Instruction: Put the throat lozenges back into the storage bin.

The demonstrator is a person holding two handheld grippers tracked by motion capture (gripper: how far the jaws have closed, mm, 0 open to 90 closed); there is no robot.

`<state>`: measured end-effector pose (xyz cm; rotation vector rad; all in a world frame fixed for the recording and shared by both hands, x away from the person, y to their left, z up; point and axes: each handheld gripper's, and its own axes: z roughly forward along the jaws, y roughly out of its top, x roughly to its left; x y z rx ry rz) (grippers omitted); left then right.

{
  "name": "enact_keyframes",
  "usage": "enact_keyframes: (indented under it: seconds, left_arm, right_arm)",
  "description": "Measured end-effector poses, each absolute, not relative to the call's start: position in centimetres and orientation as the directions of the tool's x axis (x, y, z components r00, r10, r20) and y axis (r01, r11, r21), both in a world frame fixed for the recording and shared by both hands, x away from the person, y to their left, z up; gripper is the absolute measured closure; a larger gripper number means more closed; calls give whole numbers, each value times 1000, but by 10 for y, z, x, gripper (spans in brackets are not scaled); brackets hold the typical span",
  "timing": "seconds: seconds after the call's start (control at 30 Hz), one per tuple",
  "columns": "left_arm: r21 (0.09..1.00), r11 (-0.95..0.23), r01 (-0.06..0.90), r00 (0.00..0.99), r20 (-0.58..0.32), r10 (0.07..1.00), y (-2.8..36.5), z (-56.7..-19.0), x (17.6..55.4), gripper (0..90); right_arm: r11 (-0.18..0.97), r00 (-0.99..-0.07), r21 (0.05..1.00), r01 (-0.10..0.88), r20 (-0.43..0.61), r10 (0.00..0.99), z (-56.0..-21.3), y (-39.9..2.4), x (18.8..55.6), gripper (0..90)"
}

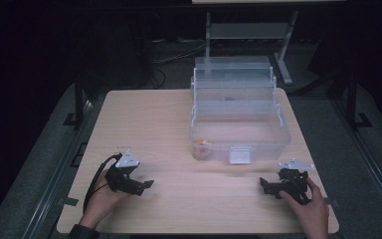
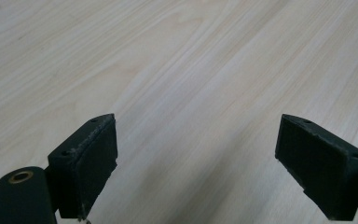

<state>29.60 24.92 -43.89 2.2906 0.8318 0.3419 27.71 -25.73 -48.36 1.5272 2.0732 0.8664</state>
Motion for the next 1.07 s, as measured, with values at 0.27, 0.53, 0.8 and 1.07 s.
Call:
enact_keyframes:
  seconds: [0.27, 0.53, 0.8, 1.07]
  left_arm:
    - [653, -570, 499, 743, 17, 669, 263, -451, 285, 120]
    - [652, -562, 509, 728, 23, 686, 273, -460, 278, 114]
    - [655, -549, 519, 715, 20, 699, 278, -467, 274, 112]
    - [696, -517, 498, 716, 7, 698, 285, -472, 270, 111]
  right_arm:
    - [201, -307, 697, 688, 29, 951, -484, -257, 277, 0]
    - [201, -307, 697, 688, 29, 951, -484, -257, 277, 0]
    - [202, -307, 697, 688, 28, 951, -484, -257, 277, 0]
    - [203, -308, 697, 688, 27, 951, -484, -257, 277, 0]
